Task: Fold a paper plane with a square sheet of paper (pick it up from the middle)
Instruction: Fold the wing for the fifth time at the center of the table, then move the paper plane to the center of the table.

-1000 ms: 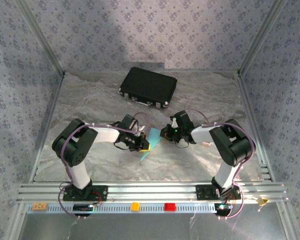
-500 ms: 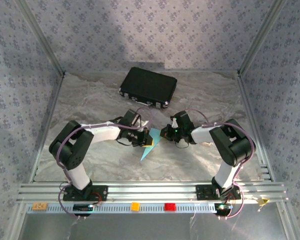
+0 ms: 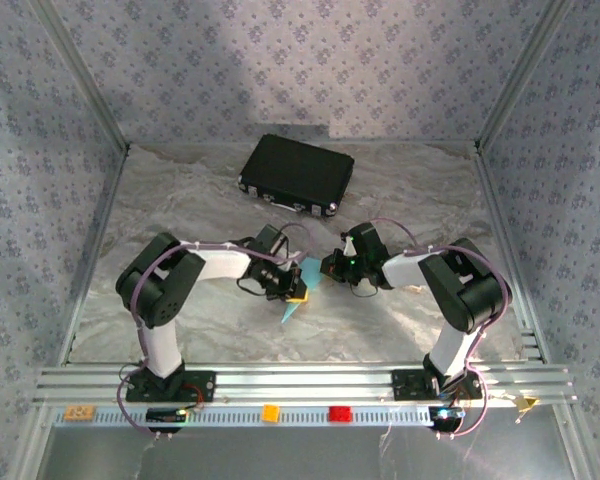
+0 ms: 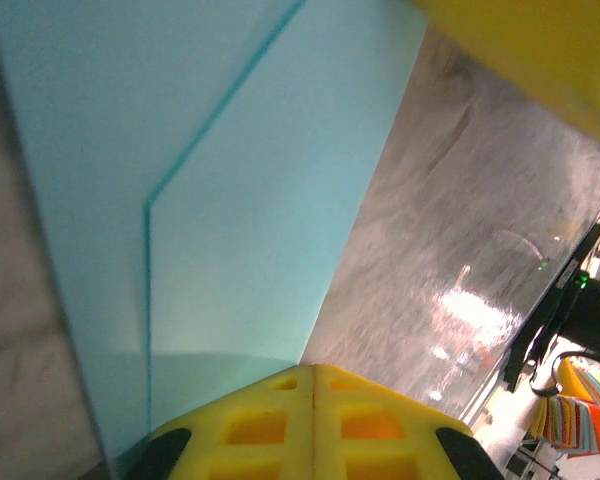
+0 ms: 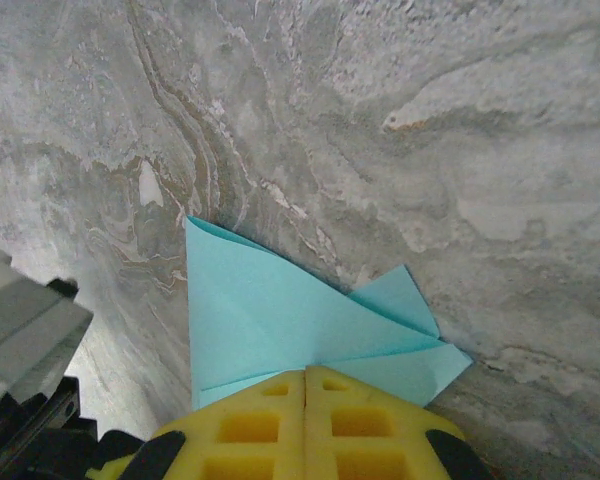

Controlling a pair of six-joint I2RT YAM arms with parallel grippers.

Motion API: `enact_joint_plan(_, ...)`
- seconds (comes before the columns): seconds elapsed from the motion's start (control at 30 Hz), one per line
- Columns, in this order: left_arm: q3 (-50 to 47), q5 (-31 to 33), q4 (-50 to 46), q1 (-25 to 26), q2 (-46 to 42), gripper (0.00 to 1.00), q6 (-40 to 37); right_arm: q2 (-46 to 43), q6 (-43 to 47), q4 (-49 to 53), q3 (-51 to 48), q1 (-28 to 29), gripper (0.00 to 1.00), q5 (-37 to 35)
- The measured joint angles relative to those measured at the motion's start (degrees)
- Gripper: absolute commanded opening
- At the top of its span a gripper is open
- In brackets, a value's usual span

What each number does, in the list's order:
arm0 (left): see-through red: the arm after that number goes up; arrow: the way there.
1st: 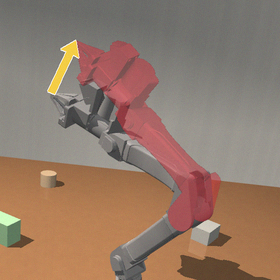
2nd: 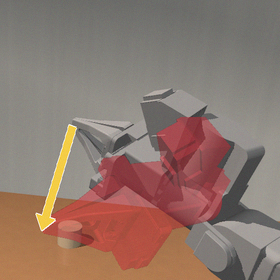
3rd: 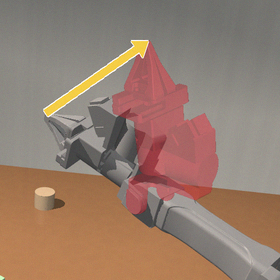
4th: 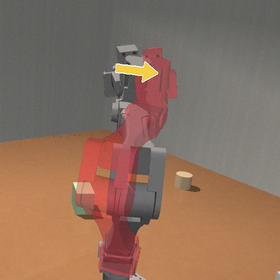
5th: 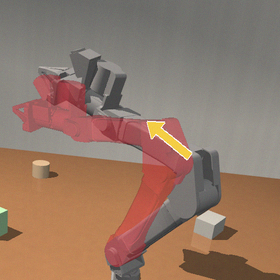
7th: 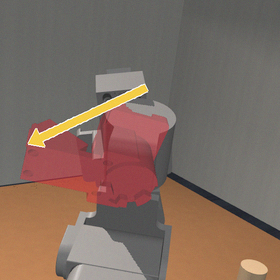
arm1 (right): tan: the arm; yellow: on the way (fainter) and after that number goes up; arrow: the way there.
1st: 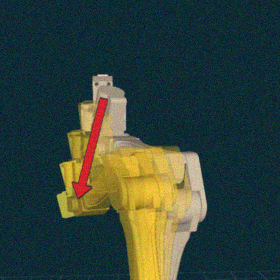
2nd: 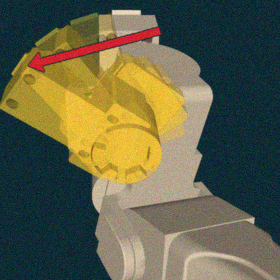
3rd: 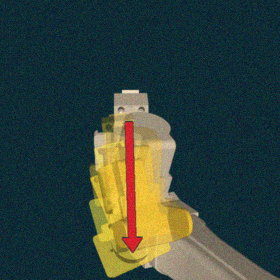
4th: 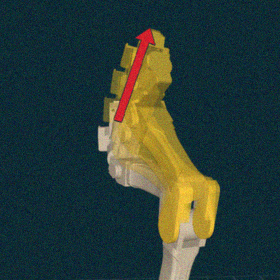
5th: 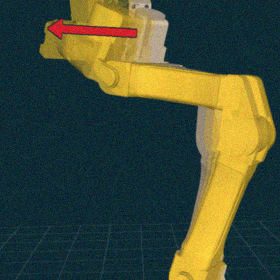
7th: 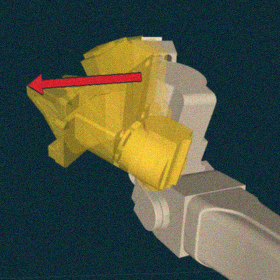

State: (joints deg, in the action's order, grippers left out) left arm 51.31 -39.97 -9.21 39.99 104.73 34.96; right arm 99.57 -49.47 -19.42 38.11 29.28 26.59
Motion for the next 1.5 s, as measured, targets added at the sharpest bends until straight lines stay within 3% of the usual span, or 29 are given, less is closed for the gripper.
enact_joint_plan(0.27, -7.8, 1.9, -4.7, 1.1, -8.4, 0.04, 0.0, 0.0, 0.0, -0.3, -0.1, 0.0, 0.02, 0.2)
enact_joint_plan(0.43, -9.6, 3.9, -7.7, 1.0, -17.1, 0.08, 0.1, 0.0, 1.1, 1.1, 0.8, 0.1, 0.09, 0.8)
enact_joint_plan(0.6, -9.4, 6.0, -7.3, -2.6, -23.6, 0.19, 0.1, -4.5, 3.4, 8.0, 3.0, 1.5, 0.13, -0.8)
enact_joint_plan(0.73, -8.2, 7.3, -7.3, -6.8, -20.8, 0.24, 0.0, -11.0, 3.4, 10.3, 2.7, 2.9, 0.17, -3.2)
enact_joint_plan(0.87, -5.1, 7.5, -7.3, -7.6, -14.7, 0.27, -0.9, -14.4, 2.3, 10.4, 0.2, 5.0, 0.18, -5.1)
enact_joint_plan(1.13, -3.0, 4.2, -5.9, -7.6, -7.7, 0.29, -2.0, -14.1, -0.7, 11.3, -2.4, 10.1, 0.19, -7.1)
enact_joint_plan(1.5, -1.1, 1.4, -5.6, -6.6, -4.2, 0.29, -2.4, -12.0, -3.5, 8.0, -4.7, 12.8, 0.2, -7.5)
